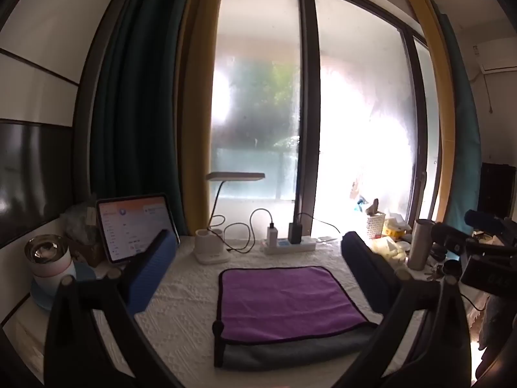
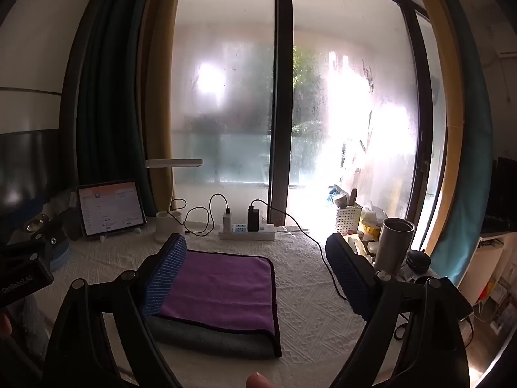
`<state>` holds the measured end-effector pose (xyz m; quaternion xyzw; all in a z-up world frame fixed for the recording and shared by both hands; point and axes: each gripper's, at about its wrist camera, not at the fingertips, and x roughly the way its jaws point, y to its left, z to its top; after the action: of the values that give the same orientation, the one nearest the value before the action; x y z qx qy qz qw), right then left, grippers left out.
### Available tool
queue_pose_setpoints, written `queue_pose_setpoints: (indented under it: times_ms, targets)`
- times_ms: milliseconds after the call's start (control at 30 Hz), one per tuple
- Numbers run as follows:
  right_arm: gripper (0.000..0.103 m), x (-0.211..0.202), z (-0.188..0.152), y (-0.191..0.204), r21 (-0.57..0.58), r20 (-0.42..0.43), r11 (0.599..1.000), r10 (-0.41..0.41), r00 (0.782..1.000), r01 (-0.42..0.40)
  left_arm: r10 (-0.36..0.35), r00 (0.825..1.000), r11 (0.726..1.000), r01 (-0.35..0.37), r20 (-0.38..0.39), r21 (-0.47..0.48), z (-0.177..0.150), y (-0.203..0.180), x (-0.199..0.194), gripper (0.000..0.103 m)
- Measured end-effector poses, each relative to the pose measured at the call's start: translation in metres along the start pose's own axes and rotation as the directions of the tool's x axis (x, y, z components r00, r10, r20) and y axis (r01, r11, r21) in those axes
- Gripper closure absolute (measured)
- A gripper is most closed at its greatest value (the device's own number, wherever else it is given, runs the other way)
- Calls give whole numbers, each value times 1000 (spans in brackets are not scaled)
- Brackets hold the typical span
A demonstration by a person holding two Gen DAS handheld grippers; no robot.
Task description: Fold towel
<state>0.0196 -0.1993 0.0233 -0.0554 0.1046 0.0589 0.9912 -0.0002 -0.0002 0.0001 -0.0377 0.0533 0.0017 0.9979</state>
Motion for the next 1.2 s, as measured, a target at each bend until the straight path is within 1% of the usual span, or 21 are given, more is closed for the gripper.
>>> queue_pose_setpoints:
  times_ms: [400, 433, 700, 1200]
  targets:
    - [13, 1, -3, 2, 2, -5, 1000, 1, 1000, -1, -5, 1000, 1000, 5, -5, -1, 0, 1, -6, 1]
    - [13, 1, -3, 2, 2, -5, 1000, 1, 1000, -1, -9, 1000, 1000, 9, 5, 10, -2, 0, 2, 1]
    - [13, 0, -3, 1, 2, -5, 1000, 2, 1000, -2, -10, 1000, 1000, 10, 3, 8, -1, -1, 0, 0]
    - [13, 1, -2, 0, 5, -7, 1000, 2, 1000, -2, -7, 1000, 1000, 7, 13, -12, -1, 0, -2, 1]
